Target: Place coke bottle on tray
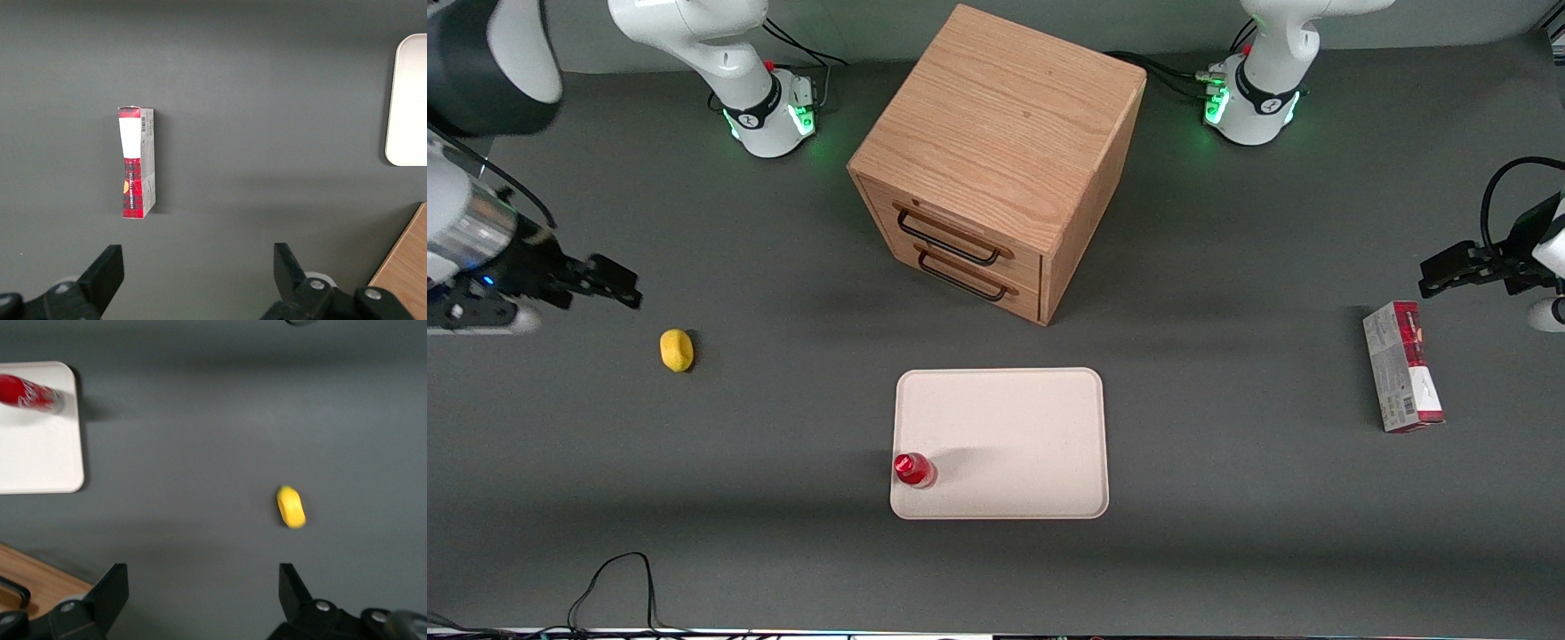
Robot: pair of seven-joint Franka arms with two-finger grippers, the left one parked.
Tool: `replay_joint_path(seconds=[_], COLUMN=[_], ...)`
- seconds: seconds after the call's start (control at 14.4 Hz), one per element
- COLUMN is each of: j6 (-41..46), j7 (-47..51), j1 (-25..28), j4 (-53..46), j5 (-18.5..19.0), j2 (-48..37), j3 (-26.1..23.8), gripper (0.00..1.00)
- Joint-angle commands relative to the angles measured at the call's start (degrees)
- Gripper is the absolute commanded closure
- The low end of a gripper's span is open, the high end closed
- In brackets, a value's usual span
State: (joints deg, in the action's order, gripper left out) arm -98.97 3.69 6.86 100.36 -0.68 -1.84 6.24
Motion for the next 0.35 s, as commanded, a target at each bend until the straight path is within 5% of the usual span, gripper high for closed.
replay_joint_path(seconds=[0.0, 0.28], j6=[0.0, 0.7], j7=[-1.3, -1.2], j1=[0.3, -0.1], j4=[5.1, 5.0], j5=[-1.4, -1.2], j2=[-4.3, -4.8], j3=[0.6, 0.8], gripper=[0.0, 0.0])
